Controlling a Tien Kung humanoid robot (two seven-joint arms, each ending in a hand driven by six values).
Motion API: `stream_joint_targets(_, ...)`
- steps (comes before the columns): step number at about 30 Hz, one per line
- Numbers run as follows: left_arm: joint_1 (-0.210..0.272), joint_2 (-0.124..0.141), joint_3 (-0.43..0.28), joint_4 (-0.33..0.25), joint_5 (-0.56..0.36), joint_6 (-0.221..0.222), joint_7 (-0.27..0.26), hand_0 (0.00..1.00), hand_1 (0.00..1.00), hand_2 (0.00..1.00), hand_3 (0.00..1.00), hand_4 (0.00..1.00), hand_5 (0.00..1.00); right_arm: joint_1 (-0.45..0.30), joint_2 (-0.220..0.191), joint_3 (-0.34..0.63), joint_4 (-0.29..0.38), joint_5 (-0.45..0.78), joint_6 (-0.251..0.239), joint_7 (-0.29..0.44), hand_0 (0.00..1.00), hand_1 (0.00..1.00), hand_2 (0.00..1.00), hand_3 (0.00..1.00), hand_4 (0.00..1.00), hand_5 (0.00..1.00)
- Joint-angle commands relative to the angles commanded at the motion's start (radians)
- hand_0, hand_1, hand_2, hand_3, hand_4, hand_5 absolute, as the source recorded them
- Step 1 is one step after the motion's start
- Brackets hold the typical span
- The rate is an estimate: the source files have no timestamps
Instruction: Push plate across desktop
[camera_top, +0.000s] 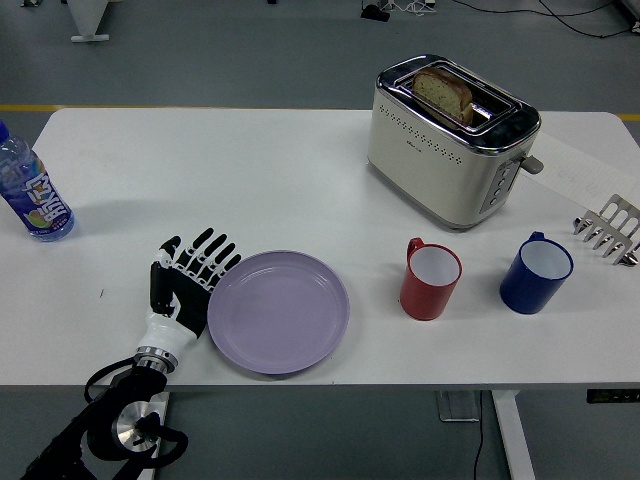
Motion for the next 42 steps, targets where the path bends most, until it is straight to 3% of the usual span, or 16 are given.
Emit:
stream_joint_targets(25,-0.02,0.0,0.061,-0.001,-0.025,-0.004,0.0,0.736,0.733,0.69,0.646,0.5,0.998,0.003,0.0,0.004,0.001,-0.009,0.0,-0.003,0.55,0.46,0.574,0.58,0.309,0.441)
stream_joint_targets(33,-0.023,0.0,0.031,-0.002,-0.021,-0.001,0.0,0.737,0.73,0.69,0.646,0.5,0.998,0.002,0.001,0.005,0.001,-0.012,0.0,-0.004,0.55,0.46,0.574,0.58,0.31,0.441)
stream_joint_targets(42,-0.019,0.0,-0.07,-0.016,-0.002,0.01,0.005,0.739,0.724,0.689,0.646,0.5,0.998,-0.001,0.001,0.002,0.001,-0.007,0.003,-0.002,0.55,0.46,0.574,0.58,0.309,0.442)
